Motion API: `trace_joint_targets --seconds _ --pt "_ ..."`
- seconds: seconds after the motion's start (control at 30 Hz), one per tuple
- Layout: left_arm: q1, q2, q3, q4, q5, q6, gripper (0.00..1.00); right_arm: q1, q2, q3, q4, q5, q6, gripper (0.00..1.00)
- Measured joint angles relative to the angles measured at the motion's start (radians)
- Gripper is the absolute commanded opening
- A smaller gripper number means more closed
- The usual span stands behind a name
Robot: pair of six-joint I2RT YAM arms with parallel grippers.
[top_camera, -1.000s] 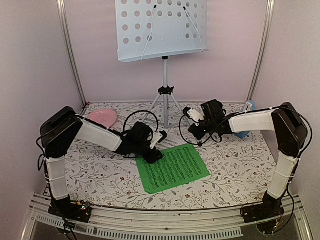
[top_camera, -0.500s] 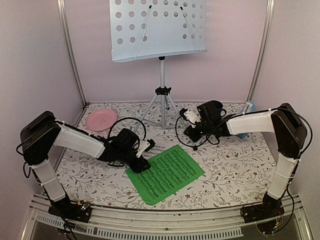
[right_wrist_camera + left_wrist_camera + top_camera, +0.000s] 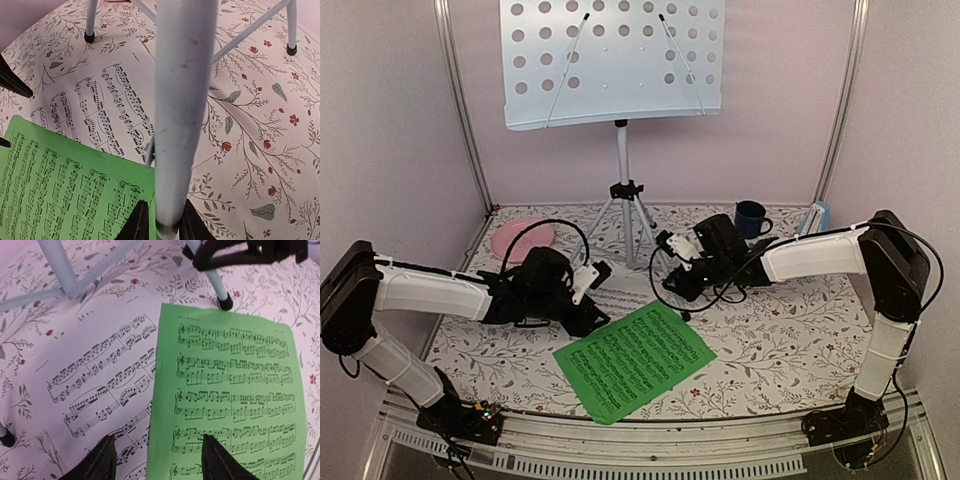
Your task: Set up the instrument practice props
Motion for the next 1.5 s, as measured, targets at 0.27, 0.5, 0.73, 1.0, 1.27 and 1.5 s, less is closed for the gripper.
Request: trace_joint_targets --seconds 0.27,0.5,0.73,1.0,1.27,1.5 --pt "0.039 -0.137 -0.02 0.078 -0.09 -0.009 0.58 0.011 0.0 0.0 -0.001 -0.005 0.028 0.13" --pt "0.117 -0.169 -0.031 0.103 -0.108 -0.042 0.59 0.013 0.0 -0.001 0.0 -0.006 0.028 0.17" --pt "0.203 -0.127 -0.009 0.1 -0.176 -0.064 0.57 0.013 0.0 -0.005 0.01 -0.01 0.033 0.07" --pt "0.272 0.058 0.14 0.115 -0.157 0.015 0.49 0.013 0.0 -0.005 0.01 -0.011 0.033 0.0" --pt "0.294 0.244 0.308 0.145 -0.064 0.104 0.28 0.013 -0.014 -0.031 0.03 -0.006 0.034 0.0" --pt "0.293 0.31 0.369 0.156 0.034 0.191 0.23 0.018 -0.058 -0.084 0.037 0.009 0.068 0.0"
